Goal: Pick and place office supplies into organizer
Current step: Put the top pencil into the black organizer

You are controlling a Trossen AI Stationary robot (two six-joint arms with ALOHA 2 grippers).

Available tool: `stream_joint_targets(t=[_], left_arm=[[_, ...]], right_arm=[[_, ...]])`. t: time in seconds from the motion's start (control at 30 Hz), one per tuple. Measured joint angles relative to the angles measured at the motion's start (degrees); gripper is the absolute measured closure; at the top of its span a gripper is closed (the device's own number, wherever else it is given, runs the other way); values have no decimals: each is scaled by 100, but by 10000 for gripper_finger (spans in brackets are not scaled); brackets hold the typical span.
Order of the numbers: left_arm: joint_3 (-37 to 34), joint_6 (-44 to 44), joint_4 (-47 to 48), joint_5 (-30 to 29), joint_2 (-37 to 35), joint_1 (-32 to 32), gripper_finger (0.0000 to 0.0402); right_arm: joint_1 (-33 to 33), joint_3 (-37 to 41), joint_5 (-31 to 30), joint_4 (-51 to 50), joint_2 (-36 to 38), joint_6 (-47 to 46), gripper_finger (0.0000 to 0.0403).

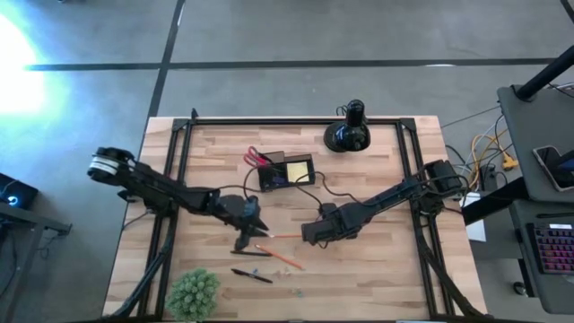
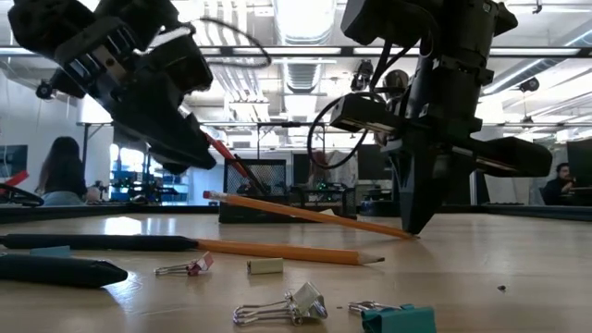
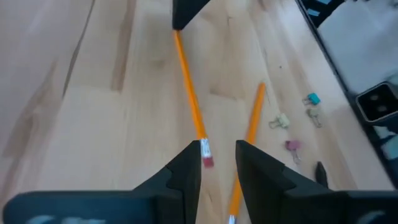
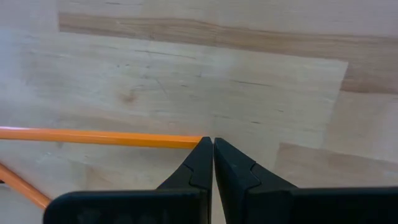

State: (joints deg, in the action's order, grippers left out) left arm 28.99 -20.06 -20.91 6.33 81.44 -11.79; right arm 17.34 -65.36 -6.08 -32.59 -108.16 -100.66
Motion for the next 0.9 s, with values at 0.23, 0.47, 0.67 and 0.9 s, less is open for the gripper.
stream_joint_targets(t=[0.23, 0.47, 0.67, 0.9], left_arm=[[199, 95, 31, -821, 243, -305, 315], [182, 97, 52, -838, 406, -414, 315], [249, 96, 47, -840, 648, -520, 315], [313, 97, 51, -1002, 757, -519, 315]], right_arm=[[4, 0, -5, -1, 0, 63, 394], [26, 0, -52, -3, -2, 63, 394], [26, 0, -53, -3, -4, 63, 394], [26, 0, -53, -1, -4, 35, 394]])
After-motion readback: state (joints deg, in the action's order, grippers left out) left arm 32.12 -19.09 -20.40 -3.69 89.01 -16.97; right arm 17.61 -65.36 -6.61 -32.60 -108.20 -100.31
